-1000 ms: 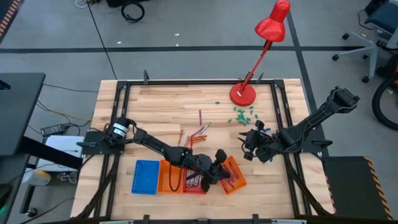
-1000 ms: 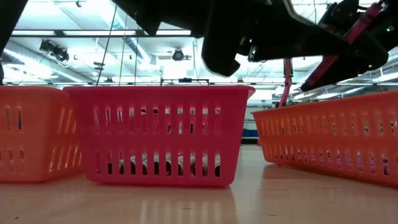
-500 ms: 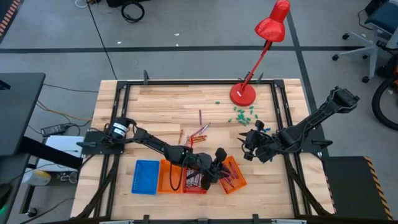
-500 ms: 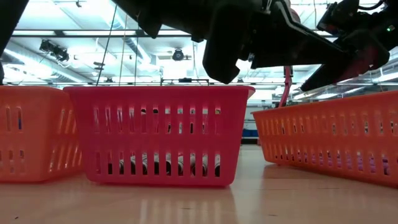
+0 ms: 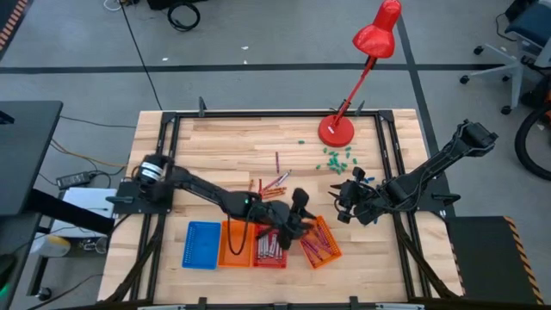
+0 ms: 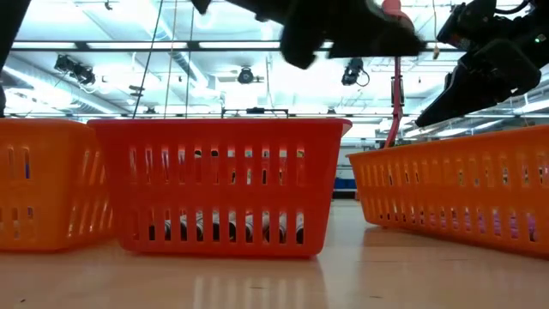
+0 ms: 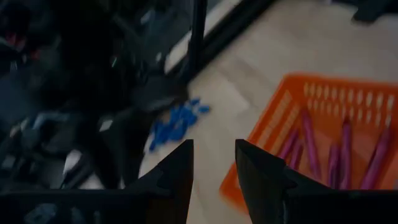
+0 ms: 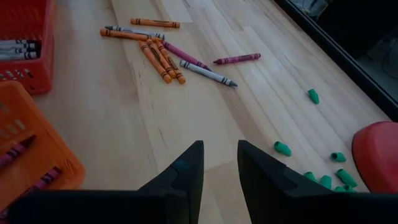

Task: Sort crayons
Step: Put the red crayon into the right orange bin

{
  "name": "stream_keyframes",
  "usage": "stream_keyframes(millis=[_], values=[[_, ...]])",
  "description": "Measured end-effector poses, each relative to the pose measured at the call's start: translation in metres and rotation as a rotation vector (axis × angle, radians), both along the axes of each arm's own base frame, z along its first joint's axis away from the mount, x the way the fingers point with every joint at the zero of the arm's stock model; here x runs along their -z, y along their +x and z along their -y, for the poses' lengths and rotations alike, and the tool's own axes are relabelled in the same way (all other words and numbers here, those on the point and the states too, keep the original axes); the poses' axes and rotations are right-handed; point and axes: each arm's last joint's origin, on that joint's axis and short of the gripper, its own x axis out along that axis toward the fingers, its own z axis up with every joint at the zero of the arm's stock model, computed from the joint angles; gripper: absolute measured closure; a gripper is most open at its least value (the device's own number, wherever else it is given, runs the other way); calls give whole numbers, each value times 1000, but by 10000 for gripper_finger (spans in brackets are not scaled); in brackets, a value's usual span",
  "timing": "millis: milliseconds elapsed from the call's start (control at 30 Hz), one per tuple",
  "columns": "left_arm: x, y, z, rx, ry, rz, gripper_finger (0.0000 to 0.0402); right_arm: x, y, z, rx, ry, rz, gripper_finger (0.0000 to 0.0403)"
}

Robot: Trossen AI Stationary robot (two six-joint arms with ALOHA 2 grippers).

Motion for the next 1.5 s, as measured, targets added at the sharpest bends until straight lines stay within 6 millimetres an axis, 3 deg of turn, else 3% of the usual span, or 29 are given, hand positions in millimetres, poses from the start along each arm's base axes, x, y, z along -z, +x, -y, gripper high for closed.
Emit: stream_keyframes(millis=[200,533,733,933,1100,1300,1500], values=[[-16,-12,-37,-217,-85,-115,271,0,0,0,-1,1,0,300],[19,-31,-125,-839,-532,-408,283,0,1,0,-4,1,5,300],[29,-28,-167,-1074,-757,-307,285,-1,1,-1,-15,0,7,300],[53,-29,-191,-1249,-881,-305,278,-2,2,-2,-24,6,13,300],[71,-28,-205,-1306,-895,-314,249,-1,2,-2,-27,5,8,300],[85,-27,-210,-1334,-891,-334,214,-2,3,-2,-33,9,13,300],[89,-26,-208,-1297,-817,-374,217,-2,3,-3,-40,9,12,300]])
